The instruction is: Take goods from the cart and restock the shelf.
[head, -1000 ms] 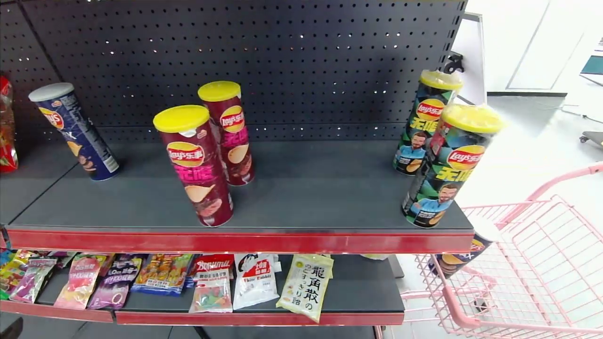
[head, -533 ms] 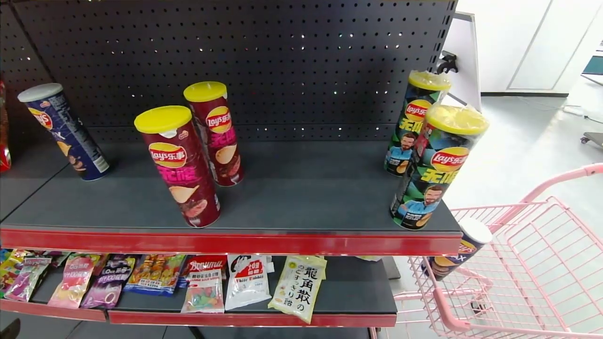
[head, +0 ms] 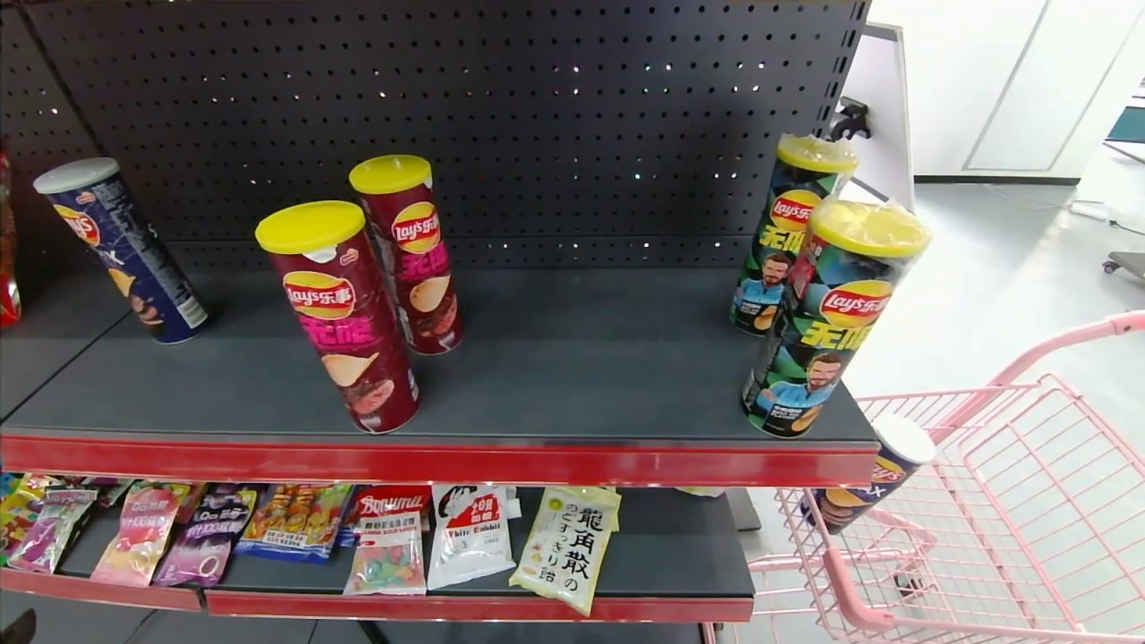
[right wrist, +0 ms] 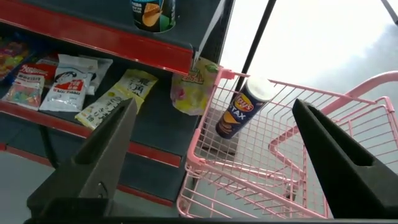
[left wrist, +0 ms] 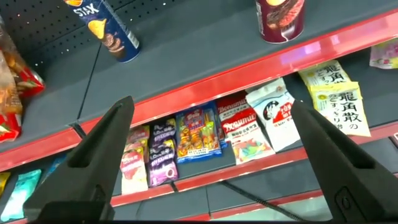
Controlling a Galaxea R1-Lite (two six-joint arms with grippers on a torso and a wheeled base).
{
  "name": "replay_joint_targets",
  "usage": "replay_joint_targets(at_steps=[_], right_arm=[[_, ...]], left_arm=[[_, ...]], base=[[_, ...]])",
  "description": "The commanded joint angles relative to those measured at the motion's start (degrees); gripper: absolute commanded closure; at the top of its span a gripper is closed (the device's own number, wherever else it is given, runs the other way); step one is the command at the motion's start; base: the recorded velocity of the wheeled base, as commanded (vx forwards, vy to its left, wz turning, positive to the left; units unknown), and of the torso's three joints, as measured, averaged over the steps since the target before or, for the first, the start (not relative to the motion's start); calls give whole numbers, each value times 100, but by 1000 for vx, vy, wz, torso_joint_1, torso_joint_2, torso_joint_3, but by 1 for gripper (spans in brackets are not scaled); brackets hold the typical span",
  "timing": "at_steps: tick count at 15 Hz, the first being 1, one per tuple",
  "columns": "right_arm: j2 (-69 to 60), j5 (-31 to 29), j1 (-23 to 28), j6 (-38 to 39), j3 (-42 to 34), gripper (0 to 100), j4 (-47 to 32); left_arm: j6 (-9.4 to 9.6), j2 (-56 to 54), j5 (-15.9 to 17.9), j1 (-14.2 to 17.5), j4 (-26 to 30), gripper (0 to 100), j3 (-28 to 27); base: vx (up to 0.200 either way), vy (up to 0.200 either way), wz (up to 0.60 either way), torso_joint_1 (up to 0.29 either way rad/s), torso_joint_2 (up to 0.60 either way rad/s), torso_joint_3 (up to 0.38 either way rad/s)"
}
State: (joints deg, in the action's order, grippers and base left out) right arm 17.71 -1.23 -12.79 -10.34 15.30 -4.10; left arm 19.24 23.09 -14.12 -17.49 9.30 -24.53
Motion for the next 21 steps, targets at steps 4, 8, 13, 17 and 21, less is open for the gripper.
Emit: replay_joint_targets(at_steps=[4, 8, 13, 17, 21], right_arm=[[13, 9, -4, -3, -18, 0, -3], [13, 9, -4, -3, -45, 0, -3], [4, -9, -4, -3, -141, 0, 5], [-5, -26, -4, -3, -168, 0, 5], [-13, -26, 4, -3, -247, 0, 5]], left_arm=[[1, 29, 5, 0, 1, 0, 36], [10, 29, 5, 0, 1, 0, 45], [133, -94, 164, -52, -7, 0, 53], [133, -235, 287, -52, 1, 0, 124], [186, -665, 876, -61, 186, 0, 115]], base=[[0, 0, -600, -1, 1, 2], [0, 0, -600, 5, 7, 1], [0, 0, -120, 1, 0, 0], [0, 0, 0, 0, 0, 0], [0, 0, 0, 0, 0, 0]])
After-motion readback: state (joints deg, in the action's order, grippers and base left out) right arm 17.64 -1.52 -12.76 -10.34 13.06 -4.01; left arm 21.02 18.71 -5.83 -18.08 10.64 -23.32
